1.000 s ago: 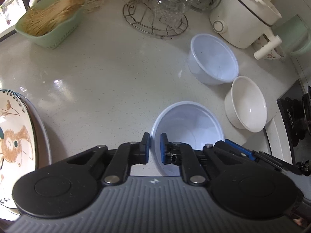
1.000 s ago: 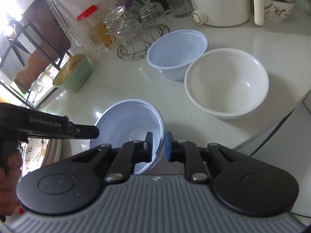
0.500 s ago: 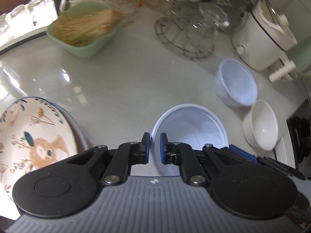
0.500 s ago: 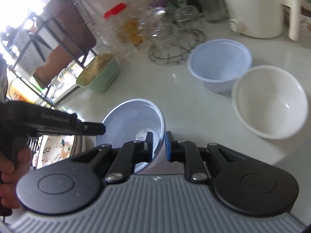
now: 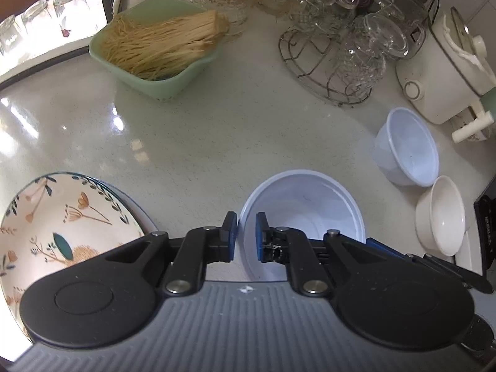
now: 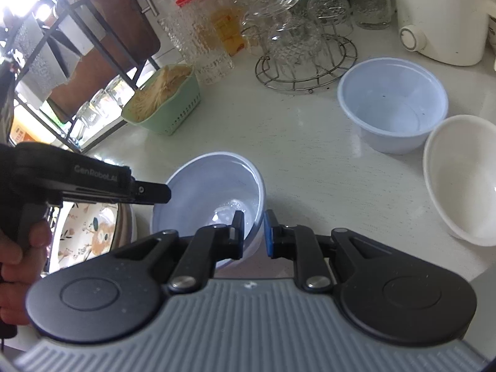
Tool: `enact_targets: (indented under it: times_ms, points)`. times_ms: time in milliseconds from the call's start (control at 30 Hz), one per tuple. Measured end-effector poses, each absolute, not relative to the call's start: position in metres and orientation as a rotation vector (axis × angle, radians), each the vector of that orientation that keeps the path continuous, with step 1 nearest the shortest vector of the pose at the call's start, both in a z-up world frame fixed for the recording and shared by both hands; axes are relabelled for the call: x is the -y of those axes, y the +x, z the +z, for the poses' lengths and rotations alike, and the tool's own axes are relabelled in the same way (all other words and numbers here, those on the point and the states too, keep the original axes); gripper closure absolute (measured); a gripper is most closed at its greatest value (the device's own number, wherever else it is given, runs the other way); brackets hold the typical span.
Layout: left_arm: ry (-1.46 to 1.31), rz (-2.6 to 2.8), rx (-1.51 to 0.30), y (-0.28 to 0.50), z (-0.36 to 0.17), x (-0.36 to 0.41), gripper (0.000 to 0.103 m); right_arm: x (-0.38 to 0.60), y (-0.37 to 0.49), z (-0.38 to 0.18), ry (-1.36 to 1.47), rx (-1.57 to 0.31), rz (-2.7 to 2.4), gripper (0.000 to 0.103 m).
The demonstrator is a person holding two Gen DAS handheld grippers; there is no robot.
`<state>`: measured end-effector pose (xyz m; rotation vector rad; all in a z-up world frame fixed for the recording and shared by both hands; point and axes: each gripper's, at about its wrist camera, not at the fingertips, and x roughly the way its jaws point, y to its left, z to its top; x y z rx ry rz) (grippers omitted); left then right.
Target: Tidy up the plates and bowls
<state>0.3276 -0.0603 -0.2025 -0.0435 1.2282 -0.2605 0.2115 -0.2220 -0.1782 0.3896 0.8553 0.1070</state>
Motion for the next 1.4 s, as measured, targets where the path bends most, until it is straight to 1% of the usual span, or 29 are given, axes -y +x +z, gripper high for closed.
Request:
enact_targets:
  times_ms: [167,467,533,567,600,633,667,733,967,1400]
  points:
    - [0.024,-0.237,-1.243,0.330,-0.207,0.059,0.089,0.210,0.217,-0.180,0.359,-0.870,0.114,0.085]
    - [0.035,-0.250,-1.234,0.332,-0.206,0.054,0.089,0.204,0.218,-0.172,0.364,-0.841,0.102,0.085]
    - [0.020,-0.248,-1.230,0.331,-0.203,0.052,0.083,0.203,0.216,-0.167,0.354,-0.817,0.097,0.085]
    - [0.021,-0.248,-1.223,0.330,-0.201,0.052,0.077,0.203,0.216,-0.165,0.345,-0.805,0.097,0.084]
    - [0.024,-0.248,-1.213,0.328,-0.198,0.052,0.072,0.203,0.215,-0.162,0.334,-0.793,0.097,0.084]
    - [0.026,-0.248,-1.204,0.327,-0.195,0.053,0.071,0.204,0.214,-0.158,0.323,-0.779,0.097,0.080]
    - [0.030,-0.253,-1.197,0.325,-0.192,0.053,0.069,0.204,0.213,-0.156,0.315,-0.765,0.096,0.069]
    - [0.045,-0.251,-1.179,0.323,-0.185,0.054,0.068,0.205,0.211,-0.151,0.310,-0.739,0.091,0.058]
    - [0.014,-0.255,-1.103,0.318,-0.152,0.052,0.068,0.219,0.205,-0.132,0.312,-0.692,0.064,0.058]
    - [-0.041,-0.336,-0.956,0.308,-0.079,0.066,0.068,0.249,0.184,-0.070,0.327,-0.544,0.022,0.058]
